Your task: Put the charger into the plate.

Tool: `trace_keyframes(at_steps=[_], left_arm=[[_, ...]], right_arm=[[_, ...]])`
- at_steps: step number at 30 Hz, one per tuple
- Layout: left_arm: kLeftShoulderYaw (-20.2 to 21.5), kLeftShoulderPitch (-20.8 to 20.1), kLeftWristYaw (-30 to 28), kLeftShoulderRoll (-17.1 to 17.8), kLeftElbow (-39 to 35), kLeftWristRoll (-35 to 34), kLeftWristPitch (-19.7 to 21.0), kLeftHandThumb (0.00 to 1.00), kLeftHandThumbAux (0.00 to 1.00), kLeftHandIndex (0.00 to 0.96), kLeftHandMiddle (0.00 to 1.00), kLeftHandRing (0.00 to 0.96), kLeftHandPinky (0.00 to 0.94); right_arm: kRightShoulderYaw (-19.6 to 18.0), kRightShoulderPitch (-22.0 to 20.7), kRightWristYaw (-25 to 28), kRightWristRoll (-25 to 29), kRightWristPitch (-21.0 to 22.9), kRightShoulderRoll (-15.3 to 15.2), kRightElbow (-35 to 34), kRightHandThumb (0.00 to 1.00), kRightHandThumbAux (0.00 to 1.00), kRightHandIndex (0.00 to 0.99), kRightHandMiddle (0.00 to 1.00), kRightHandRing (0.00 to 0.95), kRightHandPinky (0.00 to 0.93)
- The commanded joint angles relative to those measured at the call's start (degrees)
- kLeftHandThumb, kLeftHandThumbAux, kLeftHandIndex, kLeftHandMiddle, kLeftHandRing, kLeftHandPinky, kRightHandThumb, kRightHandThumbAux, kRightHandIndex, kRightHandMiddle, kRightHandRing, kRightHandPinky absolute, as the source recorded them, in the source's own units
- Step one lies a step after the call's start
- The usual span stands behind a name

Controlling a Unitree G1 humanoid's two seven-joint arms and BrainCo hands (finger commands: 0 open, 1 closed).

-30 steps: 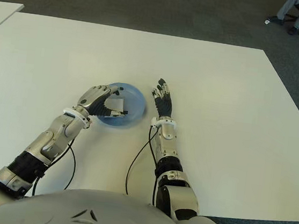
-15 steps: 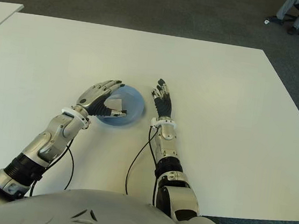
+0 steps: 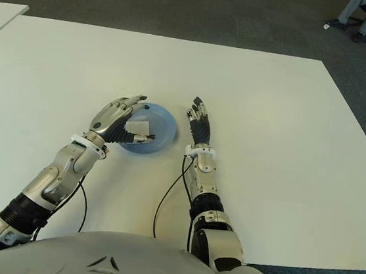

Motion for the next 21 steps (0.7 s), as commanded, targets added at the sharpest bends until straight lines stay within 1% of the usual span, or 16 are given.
trace_keyframes(at_steps=[1, 6, 7, 9, 10, 11, 12, 13, 14, 15, 16, 17, 18, 19, 21], left_arm=[[0.7, 1.5, 2.3, 0.6, -1.6, 1.3, -0.9, 0.340, 0.421, 0.232, 0.309, 0.245, 0.029], [1.8, 3.2, 4.6, -0.3, -4.5, 1.2, -0.9, 0.364, 0.449, 0.237, 0.315, 0.253, 0.108], [2.1, 3.4, 5.0, -0.6, -5.1, 1.0, -0.8, 0.368, 0.460, 0.233, 0.304, 0.247, 0.142], [3.0, 4.0, 5.3, -1.1, -6.5, -0.6, -1.2, 0.367, 0.480, 0.223, 0.289, 0.240, 0.174], [3.9, 4.3, 4.7, -1.6, -7.5, -3.5, -2.0, 0.362, 0.500, 0.211, 0.278, 0.234, 0.190], [4.6, 4.5, 4.3, -2.0, -8.2, -5.6, -2.6, 0.338, 0.538, 0.192, 0.257, 0.223, 0.199], [5.0, 4.7, 3.9, -2.3, -8.6, -6.9, -2.9, 0.330, 0.551, 0.186, 0.250, 0.218, 0.202], [6.5, 4.8, 2.1, -3.4, -9.5, -12.4, -3.4, 0.317, 0.571, 0.176, 0.239, 0.212, 0.207], [7.5, 4.9, 0.8, -4.1, -10.0, -16.1, -3.7, 0.293, 0.601, 0.163, 0.223, 0.200, 0.197], [9.9, 4.5, -2.2, -5.6, -11.0, -24.1, -2.8, 0.284, 0.612, 0.158, 0.217, 0.196, 0.193], [11.7, 4.3, -4.3, -6.6, -11.6, -29.6, -2.2, 0.258, 0.642, 0.147, 0.199, 0.179, 0.176], [13.4, 4.0, -6.0, -7.5, -11.9, -34.8, -1.4, 0.189, 0.680, 0.128, 0.182, 0.166, 0.172], [14.4, 3.9, -7.0, -8.1, -12.0, -38.1, -1.0, 0.187, 0.695, 0.126, 0.175, 0.158, 0.164], [16.7, 3.6, -8.0, -9.2, -10.7, -43.4, -1.4, 0.188, 0.700, 0.126, 0.173, 0.156, 0.161], [20.5, 2.9, -9.4, -10.8, -7.7, -51.5, -2.5, 0.173, 0.724, 0.121, 0.162, 0.145, 0.151]], right_arm=[[0.5, 1.6, -0.2, -0.2, 1.1, 1.3, 0.2, 0.000, 0.478, 0.000, 0.060, 0.044, 0.030], [0.7, 1.7, 0.0, -0.2, 1.3, 1.2, 0.2, 0.000, 0.476, 0.000, 0.063, 0.045, 0.030], [0.7, 1.7, 0.1, -0.1, 1.3, 1.2, 0.2, 0.000, 0.478, 0.000, 0.064, 0.045, 0.026], [0.8, 1.7, 0.2, -0.1, 1.2, 1.2, 0.2, 0.000, 0.480, 0.000, 0.066, 0.045, 0.025], [0.9, 1.7, 0.2, 0.0, 1.3, 1.2, 0.1, 0.000, 0.482, 0.000, 0.066, 0.045, 0.026], [0.9, 1.7, 0.2, 0.0, 1.3, 1.2, 0.1, 0.000, 0.482, 0.000, 0.068, 0.047, 0.032], [0.9, 1.7, 0.3, 0.1, 1.4, 1.2, 0.1, 0.000, 0.482, 0.000, 0.068, 0.048, 0.033], [0.9, 1.7, 0.3, 0.1, 1.4, 1.2, 0.1, 0.000, 0.483, 0.000, 0.069, 0.049, 0.036], [0.9, 1.6, 0.4, 0.1, 1.4, 1.3, 0.2, 0.000, 0.483, 0.000, 0.069, 0.049, 0.038], [0.9, 1.6, 0.5, 0.3, 1.4, 1.3, 0.2, 0.000, 0.484, 0.000, 0.069, 0.049, 0.038], [0.9, 1.6, 0.7, 0.4, 1.3, 1.3, 0.3, 0.000, 0.488, 0.000, 0.066, 0.047, 0.037], [0.8, 1.7, 0.8, 0.5, 1.3, 1.3, 0.3, 0.000, 0.493, 0.000, 0.061, 0.043, 0.035], [0.8, 1.7, 0.9, 0.6, 1.3, 1.3, 0.2, 0.000, 0.496, 0.000, 0.059, 0.041, 0.033], [0.7, 1.6, 0.9, 0.8, 1.3, 1.4, 0.4, 0.000, 0.497, 0.000, 0.058, 0.040, 0.032], [0.5, 1.6, 0.8, 1.1, 1.2, 1.6, 0.5, 0.000, 0.505, 0.000, 0.048, 0.033, 0.025]])
